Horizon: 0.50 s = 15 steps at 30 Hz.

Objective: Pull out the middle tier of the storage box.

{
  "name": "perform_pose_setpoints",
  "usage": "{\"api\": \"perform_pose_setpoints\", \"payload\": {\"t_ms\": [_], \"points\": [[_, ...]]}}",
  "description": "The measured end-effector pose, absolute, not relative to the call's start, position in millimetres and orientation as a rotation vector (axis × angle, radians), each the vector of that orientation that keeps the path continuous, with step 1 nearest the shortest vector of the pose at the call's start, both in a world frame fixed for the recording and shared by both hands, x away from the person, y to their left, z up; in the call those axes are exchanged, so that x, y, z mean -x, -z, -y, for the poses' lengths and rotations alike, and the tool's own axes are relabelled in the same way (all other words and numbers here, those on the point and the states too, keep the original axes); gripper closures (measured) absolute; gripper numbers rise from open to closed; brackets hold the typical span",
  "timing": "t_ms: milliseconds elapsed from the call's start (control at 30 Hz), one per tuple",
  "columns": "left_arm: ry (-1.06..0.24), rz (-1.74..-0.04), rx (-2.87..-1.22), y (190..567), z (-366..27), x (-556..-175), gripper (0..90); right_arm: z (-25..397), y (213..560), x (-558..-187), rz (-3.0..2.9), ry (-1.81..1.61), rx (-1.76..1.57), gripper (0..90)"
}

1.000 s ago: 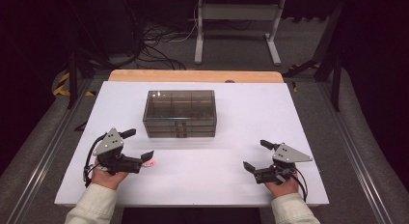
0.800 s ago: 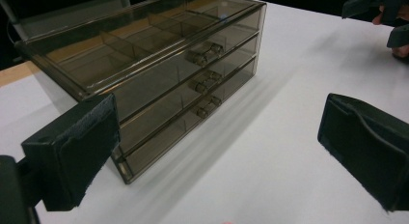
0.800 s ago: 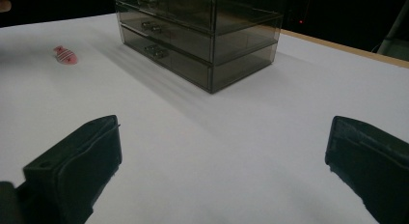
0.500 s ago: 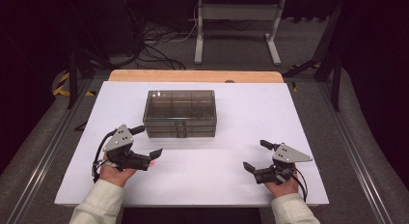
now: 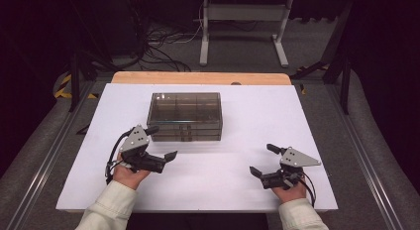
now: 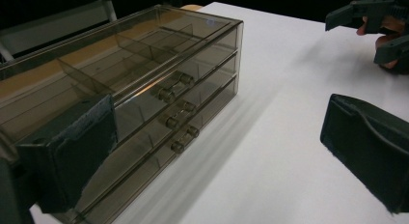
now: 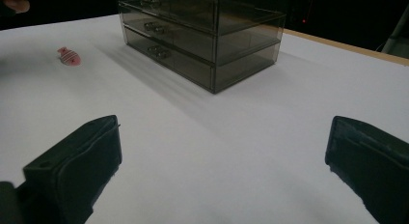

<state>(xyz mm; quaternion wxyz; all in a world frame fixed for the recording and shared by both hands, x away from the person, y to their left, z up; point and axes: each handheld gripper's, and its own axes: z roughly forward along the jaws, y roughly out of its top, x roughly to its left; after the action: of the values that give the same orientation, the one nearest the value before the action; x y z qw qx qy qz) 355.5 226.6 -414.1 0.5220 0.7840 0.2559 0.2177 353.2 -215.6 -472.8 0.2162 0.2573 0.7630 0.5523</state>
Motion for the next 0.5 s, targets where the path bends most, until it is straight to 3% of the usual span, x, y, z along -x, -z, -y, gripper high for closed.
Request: {"api": "perform_pose_setpoints", "payload": {"t_ms": [500], "points": [[-0.496, -0.605, -1.942, 412, -205, -364, 0.5, 215, 473, -354, -2.119, -1.536, -0.710, 0.0]]}}
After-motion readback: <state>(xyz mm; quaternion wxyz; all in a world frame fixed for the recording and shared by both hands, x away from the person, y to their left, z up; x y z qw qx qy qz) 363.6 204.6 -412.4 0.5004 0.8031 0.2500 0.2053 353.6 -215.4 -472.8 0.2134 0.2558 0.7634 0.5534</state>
